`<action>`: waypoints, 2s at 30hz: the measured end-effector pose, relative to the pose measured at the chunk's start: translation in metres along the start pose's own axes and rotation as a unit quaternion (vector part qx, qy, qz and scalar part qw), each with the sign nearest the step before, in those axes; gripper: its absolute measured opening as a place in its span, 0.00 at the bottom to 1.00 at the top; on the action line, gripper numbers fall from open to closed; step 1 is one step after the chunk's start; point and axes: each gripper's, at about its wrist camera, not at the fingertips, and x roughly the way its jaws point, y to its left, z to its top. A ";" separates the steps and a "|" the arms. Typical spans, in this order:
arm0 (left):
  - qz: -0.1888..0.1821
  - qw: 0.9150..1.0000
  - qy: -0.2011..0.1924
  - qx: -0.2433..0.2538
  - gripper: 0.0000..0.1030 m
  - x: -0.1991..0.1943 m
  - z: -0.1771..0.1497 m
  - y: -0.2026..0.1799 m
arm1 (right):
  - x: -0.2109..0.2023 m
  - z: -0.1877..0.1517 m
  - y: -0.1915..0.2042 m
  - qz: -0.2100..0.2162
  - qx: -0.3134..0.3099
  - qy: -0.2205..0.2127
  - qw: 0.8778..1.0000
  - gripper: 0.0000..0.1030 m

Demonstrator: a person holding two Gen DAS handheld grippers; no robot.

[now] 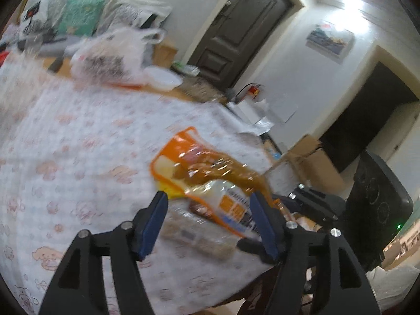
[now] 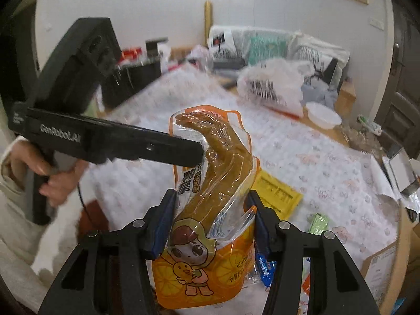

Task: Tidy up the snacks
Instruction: 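Lift the orange sausage pack with both grippers into the box, then open both grippers to release the sausage pack in the box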

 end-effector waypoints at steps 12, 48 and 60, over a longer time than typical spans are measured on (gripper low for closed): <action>-0.017 0.990 -0.038 0.137 0.33 0.008 0.038 -0.154 | -0.112 -0.016 -0.039 -0.034 0.028 -0.098 0.994 0.48; -0.017 0.965 0.094 0.246 0.41 0.220 0.045 -0.289 | -0.165 -0.128 -0.217 -0.165 0.131 -0.010 0.978 0.59; -0.005 0.965 0.091 0.247 0.40 0.216 0.048 -0.280 | -0.140 -0.124 -0.226 -0.140 0.144 0.013 0.980 0.54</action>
